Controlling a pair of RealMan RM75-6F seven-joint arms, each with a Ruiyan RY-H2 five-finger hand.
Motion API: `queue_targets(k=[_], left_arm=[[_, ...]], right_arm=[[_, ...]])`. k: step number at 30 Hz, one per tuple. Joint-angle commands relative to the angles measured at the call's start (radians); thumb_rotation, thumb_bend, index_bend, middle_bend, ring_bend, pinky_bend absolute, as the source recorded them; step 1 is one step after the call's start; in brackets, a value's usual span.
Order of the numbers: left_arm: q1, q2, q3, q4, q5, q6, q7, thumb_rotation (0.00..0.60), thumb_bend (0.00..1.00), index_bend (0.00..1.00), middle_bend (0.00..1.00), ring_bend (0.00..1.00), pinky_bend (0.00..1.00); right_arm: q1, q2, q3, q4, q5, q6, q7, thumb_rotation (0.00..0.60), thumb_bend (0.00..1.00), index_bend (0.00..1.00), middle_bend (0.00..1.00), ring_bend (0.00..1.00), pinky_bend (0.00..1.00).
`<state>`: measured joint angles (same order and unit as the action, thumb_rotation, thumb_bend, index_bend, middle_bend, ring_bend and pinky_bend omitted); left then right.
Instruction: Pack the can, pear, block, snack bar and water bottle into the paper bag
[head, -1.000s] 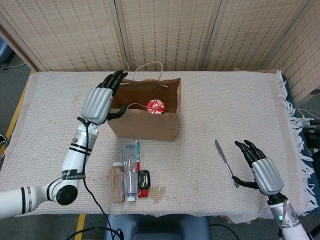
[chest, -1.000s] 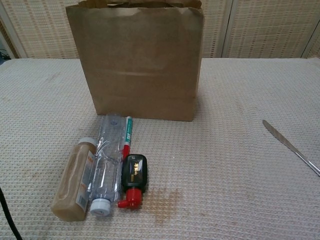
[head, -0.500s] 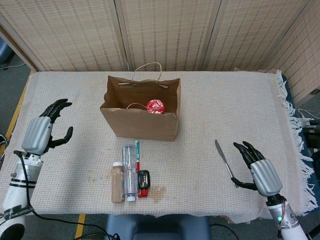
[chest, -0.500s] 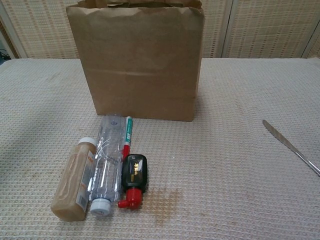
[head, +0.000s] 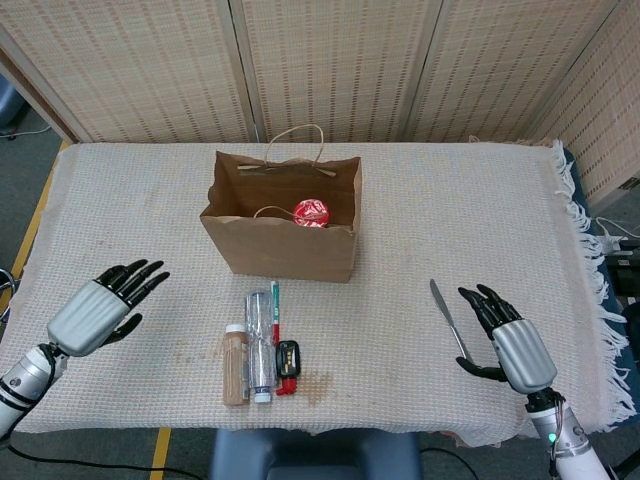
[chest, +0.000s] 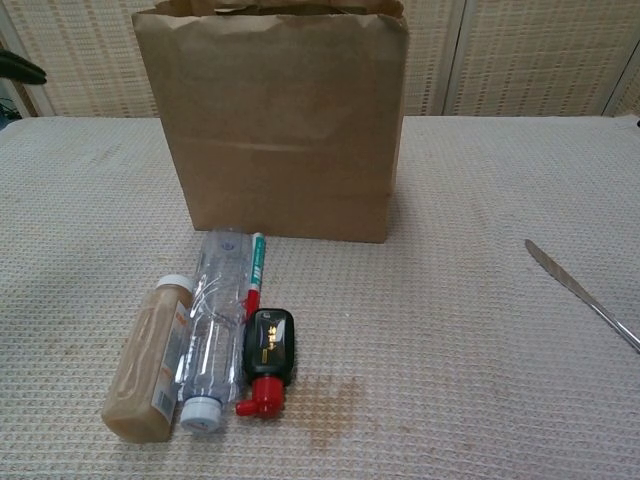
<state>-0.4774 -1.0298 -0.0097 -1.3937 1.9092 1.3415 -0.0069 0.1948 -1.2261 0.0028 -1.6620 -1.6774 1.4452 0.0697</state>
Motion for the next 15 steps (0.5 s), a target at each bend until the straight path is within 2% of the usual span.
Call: queue_targets(k=[1,5,15], left_arm=[[-0.113,-0.134,0.075,0.284,0.29,0.098,0.127,0.6,0.4,0.0,0.0,0.02,0.18],[-0.182,-0.19,0.069,0.32,0.325,0.079,0.139,0.6,0.39,0.0,0.0,0.0,0.16],[-0.375,-0.299,0.064,0.361,0.35,-0.087,0.162,0.6,0.39,0.0,0.0,0.0,0.16]], right_arm=[[0.003,-0.002,0.001,-0.001,0.004,-0.006,-0.002,0.6,0.04,0.0,0.13,0.04,0.21],[0.005,-0.001,0.0,-0.002,0.007,-0.012,0.0,0.6,0.04,0.0,0.13,0.04,0.21],[0.011,0.006,-0.001,-0.005,0.022,-0.029,0.022,0.6,0.04,0.0,0.13,0.04,0.21]])
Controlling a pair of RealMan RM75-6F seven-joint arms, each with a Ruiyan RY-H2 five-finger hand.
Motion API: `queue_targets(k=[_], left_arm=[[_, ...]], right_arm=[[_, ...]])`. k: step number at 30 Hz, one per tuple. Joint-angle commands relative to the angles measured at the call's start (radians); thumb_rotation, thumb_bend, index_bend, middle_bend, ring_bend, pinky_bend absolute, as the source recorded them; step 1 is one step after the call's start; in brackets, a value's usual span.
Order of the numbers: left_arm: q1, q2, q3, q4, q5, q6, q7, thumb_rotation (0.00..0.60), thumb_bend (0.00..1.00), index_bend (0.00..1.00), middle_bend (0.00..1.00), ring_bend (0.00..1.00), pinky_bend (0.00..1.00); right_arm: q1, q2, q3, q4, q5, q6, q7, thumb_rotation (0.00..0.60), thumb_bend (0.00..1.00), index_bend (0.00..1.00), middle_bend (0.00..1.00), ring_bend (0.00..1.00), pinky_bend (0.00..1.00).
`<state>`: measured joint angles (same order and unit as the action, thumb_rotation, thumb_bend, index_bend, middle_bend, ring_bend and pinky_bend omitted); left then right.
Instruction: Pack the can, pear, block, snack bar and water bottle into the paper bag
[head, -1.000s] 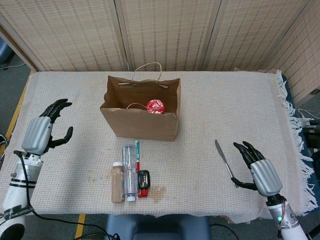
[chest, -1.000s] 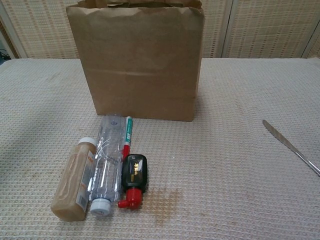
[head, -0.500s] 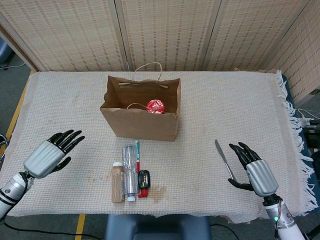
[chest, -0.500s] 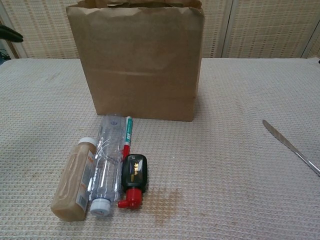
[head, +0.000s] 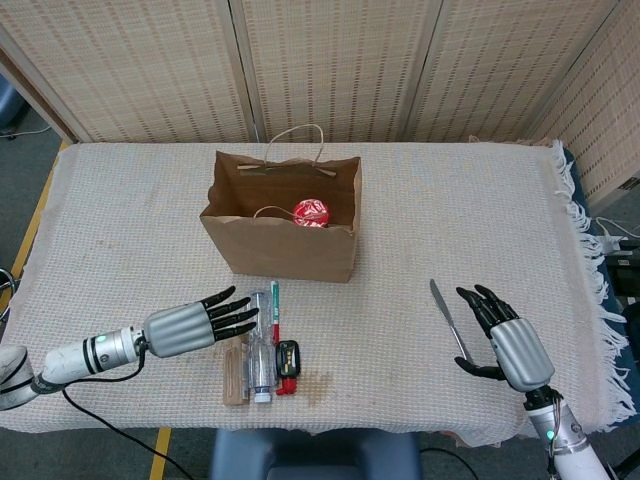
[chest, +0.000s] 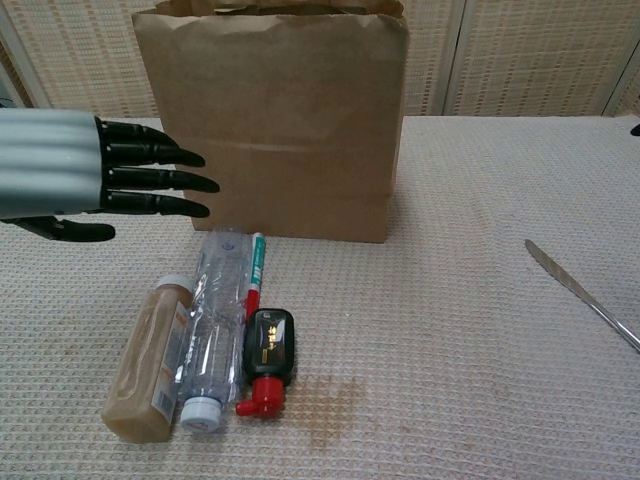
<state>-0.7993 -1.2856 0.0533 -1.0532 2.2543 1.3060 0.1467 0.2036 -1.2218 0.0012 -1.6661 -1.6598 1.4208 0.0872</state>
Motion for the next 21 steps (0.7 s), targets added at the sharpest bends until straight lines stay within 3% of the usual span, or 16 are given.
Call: queue_targets(k=[1,12,21], left_arm=[[-0.066,-0.056,0.001,0.026,0.002,-0.065,0.007,0.6,0.39,0.0,0.0,0.0,0.16],[-0.183,-0.212,0.05,0.177,-0.002,-0.139,-0.022,0.6,0.39,0.0,0.0,0.0,0.15],[-0.222,-0.286,0.077,0.323,-0.058,-0.143,-0.074,0.6,0.39,0.0,0.0,0.0,0.15]], right_arm=[[0.003,0.003,0.0,-0.001,0.006,-0.008,0.007,0.6,0.04,0.0,0.13,0.04,0.21],[0.011,0.014,0.004,-0.008,0.036,-0.035,0.05,0.6,0.04,0.0,0.13,0.04,0.21],[0.014,0.021,0.007,-0.019,0.054,-0.049,0.057,0.6,0.04,0.0,0.13,0.04,0.21]])
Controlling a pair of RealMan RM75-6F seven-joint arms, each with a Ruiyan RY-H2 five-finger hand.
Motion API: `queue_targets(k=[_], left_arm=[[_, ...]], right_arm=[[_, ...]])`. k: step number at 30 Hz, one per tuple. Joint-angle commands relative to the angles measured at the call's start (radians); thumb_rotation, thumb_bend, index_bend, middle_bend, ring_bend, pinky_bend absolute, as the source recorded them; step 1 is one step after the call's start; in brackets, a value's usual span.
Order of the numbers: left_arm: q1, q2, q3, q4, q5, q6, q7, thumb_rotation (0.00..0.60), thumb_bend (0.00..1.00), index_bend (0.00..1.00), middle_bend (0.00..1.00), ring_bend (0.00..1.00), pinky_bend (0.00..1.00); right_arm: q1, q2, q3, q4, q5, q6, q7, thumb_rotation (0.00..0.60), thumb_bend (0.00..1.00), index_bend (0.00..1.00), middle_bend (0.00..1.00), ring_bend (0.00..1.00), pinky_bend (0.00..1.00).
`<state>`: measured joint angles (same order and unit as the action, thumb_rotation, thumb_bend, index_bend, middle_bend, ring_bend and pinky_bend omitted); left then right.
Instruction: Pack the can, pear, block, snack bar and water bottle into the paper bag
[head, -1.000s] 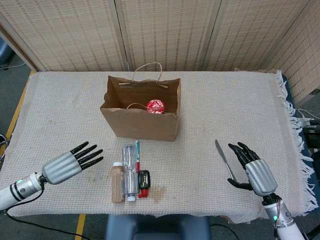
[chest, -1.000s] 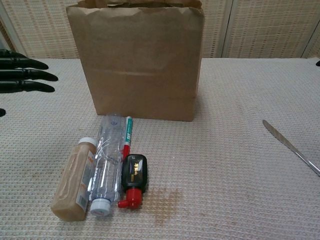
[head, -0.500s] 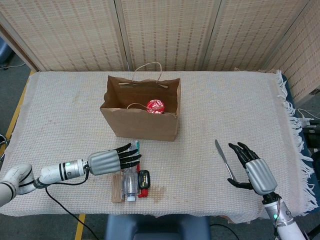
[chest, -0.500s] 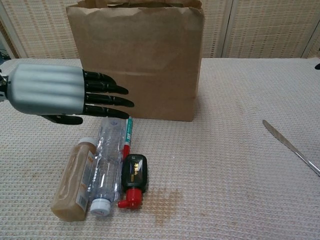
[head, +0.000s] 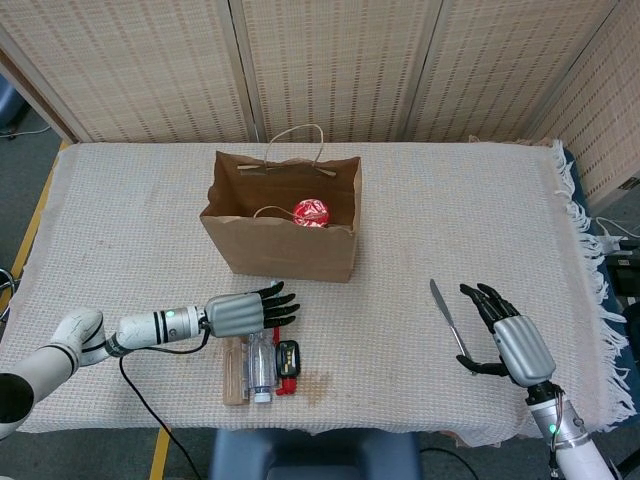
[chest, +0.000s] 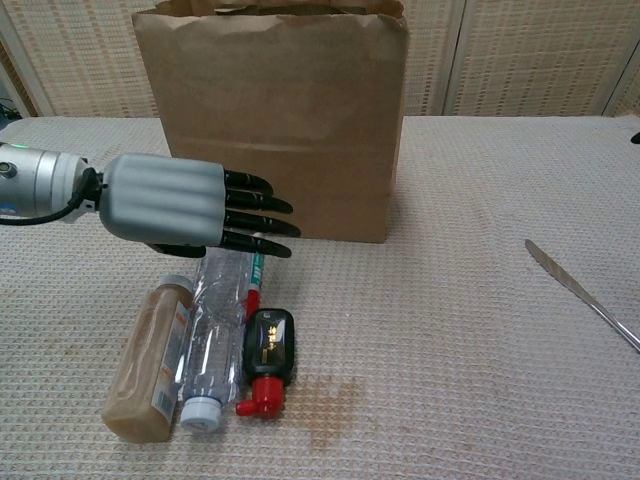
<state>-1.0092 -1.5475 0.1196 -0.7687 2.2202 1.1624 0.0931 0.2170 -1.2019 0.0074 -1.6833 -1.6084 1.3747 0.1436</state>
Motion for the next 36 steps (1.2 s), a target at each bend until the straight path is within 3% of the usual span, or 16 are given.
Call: queue_targets(k=[1,20,24,30,34,36], left_arm=[[-0.014,-0.03,0.014,0.052,-0.03,0.0,-0.024,0.6,0.39,0.0,0.0,0.0,0.15],[0.056,-0.145,0.147,0.32,-0.097,0.058,-0.149,0.6,0.39,0.01,0.0,0.01,0.18],[0.077,-0.155,0.178,0.358,-0.1,0.09,-0.192,0.6,0.41,0.09,0.05,0.11,0.31],[0.106,-0.171,0.22,0.398,-0.1,0.126,-0.227,0.6,0.42,0.2,0.16,0.2,0.39],[0.116,-0.176,0.236,0.414,-0.102,0.155,-0.242,0.6,0.48,0.34,0.28,0.31,0.49],[0.118,-0.176,0.241,0.422,-0.105,0.171,-0.252,0.6,0.55,0.45,0.4,0.41,0.59]], right_arm=[[0.001,0.001,0.001,-0.003,0.004,-0.004,0.001,0.6,0.04,0.0,0.13,0.04,0.21],[0.002,0.005,0.0,-0.012,0.013,-0.013,-0.001,0.6,0.04,0.0,0.13,0.04,0.21],[0.002,0.003,0.001,-0.012,0.014,-0.012,-0.004,0.6,0.04,0.0,0.13,0.04,0.21],[0.001,0.002,0.001,-0.014,0.014,-0.012,-0.01,0.6,0.04,0.0,0.13,0.04,0.21],[0.0,0.0,0.001,-0.015,0.014,-0.01,-0.011,0.6,0.04,0.0,0.13,0.04,0.21],[0.0,0.0,0.001,-0.015,0.013,-0.009,-0.012,0.6,0.04,0.0,0.13,0.04,0.21]])
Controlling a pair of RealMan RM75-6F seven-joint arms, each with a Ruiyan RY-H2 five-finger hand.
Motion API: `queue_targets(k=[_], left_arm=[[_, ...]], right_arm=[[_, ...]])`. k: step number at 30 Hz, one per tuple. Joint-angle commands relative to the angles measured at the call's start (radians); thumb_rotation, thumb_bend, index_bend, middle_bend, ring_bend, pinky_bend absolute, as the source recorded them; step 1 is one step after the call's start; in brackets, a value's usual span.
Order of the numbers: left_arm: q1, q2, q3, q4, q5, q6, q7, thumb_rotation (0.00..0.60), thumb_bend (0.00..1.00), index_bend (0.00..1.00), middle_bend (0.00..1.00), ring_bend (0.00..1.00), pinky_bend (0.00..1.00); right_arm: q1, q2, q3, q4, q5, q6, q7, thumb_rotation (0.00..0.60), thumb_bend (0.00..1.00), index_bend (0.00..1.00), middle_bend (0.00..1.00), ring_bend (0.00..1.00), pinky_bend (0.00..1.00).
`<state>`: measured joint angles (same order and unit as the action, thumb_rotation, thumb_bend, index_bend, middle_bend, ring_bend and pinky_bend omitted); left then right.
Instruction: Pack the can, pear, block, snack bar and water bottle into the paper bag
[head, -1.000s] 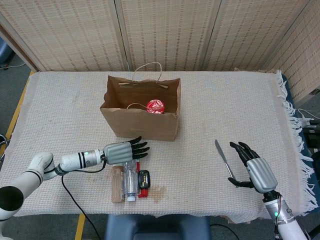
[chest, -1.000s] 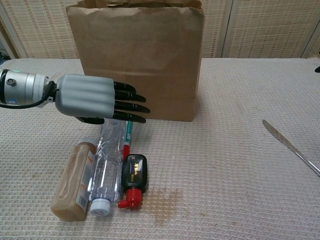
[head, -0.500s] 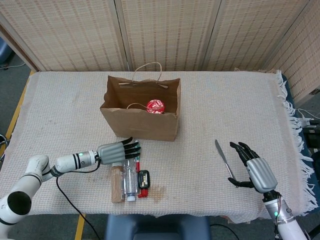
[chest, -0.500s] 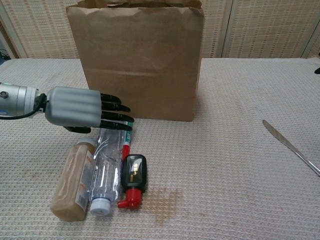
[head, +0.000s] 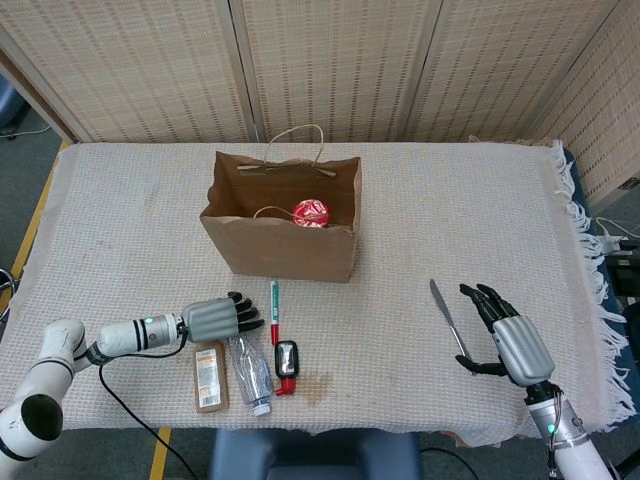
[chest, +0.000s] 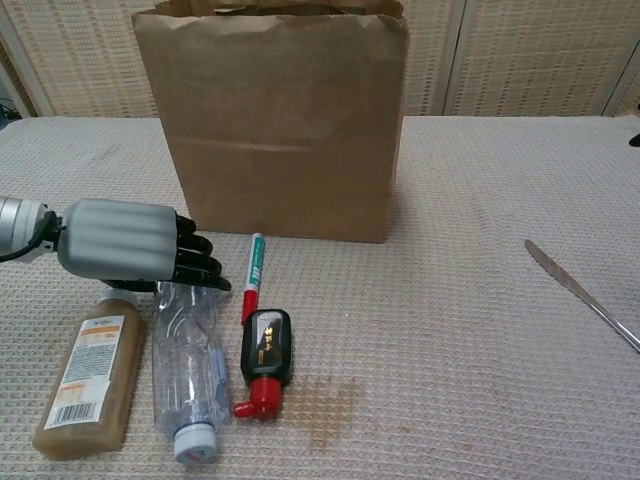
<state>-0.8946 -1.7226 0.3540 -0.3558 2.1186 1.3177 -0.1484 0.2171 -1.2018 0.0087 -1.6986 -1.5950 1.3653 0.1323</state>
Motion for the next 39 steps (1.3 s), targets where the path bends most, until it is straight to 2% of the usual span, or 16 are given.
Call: queue_targets(k=[1,3,6,12,15,18,22,23,31,35,39], left_arm=[[0.003,0.001,0.008,0.012,-0.005,0.022,-0.014,0.6,0.58,0.49,0.45,0.45,0.63],[0.002,0.005,0.01,0.017,-0.011,0.029,-0.021,0.6,0.63,0.57,0.56,0.55,0.7],[0.001,0.02,0.005,0.018,-0.027,0.046,-0.033,0.6,0.66,0.61,0.62,0.61,0.74],[-0.005,0.065,-0.02,-0.001,-0.069,0.079,-0.048,0.6,0.67,0.63,0.64,0.63,0.75],[0.007,0.101,-0.052,-0.036,-0.115,0.101,-0.083,0.6,0.67,0.63,0.64,0.64,0.75],[0.011,0.112,-0.056,-0.046,-0.123,0.106,-0.091,0.6,0.67,0.63,0.64,0.64,0.75],[0.06,0.173,-0.084,-0.092,-0.179,0.144,-0.14,0.6,0.68,0.63,0.64,0.64,0.75],[0.112,0.213,-0.125,-0.126,-0.245,0.173,-0.206,0.6,0.68,0.63,0.64,0.64,0.75],[0.243,0.359,-0.263,-0.377,-0.449,0.245,-0.368,0.6,0.68,0.63,0.64,0.64,0.75],[0.258,0.444,-0.327,-0.515,-0.518,0.238,-0.353,0.6,0.68,0.63,0.64,0.64,0.75],[0.234,0.549,-0.394,-0.68,-0.58,0.174,-0.266,0.6,0.68,0.64,0.65,0.64,0.76]], right_arm=[[0.0,0.0,0.0,0.0,0.0,0.0,-0.001,0.6,0.04,0.0,0.13,0.04,0.21],[0.0,0.0,0.0,0.0,0.001,-0.001,-0.001,0.6,0.04,0.0,0.13,0.04,0.21],[0.0,0.0,0.001,0.001,0.001,0.001,0.001,0.6,0.04,0.0,0.13,0.04,0.21],[-0.001,0.001,0.001,0.002,-0.002,0.003,0.003,0.6,0.04,0.0,0.13,0.04,0.21],[-0.003,0.002,0.002,0.004,0.0,0.006,0.007,0.6,0.04,0.0,0.13,0.04,0.21],[-0.003,0.003,0.002,0.005,0.001,0.006,0.01,0.6,0.04,0.0,0.13,0.04,0.21],[-0.004,0.006,0.0,0.005,-0.001,0.006,0.016,0.6,0.04,0.0,0.13,0.04,0.21],[-0.004,0.006,-0.003,0.005,-0.005,0.006,0.018,0.6,0.04,0.0,0.13,0.04,0.21],[-0.008,0.004,-0.005,0.005,-0.014,0.016,0.017,0.6,0.04,0.0,0.13,0.04,0.21],[-0.01,0.002,-0.008,0.005,-0.022,0.021,0.01,0.6,0.04,0.0,0.13,0.04,0.21],[-0.012,-0.001,-0.009,0.005,-0.027,0.025,0.004,0.6,0.04,0.0,0.13,0.04,0.21]])
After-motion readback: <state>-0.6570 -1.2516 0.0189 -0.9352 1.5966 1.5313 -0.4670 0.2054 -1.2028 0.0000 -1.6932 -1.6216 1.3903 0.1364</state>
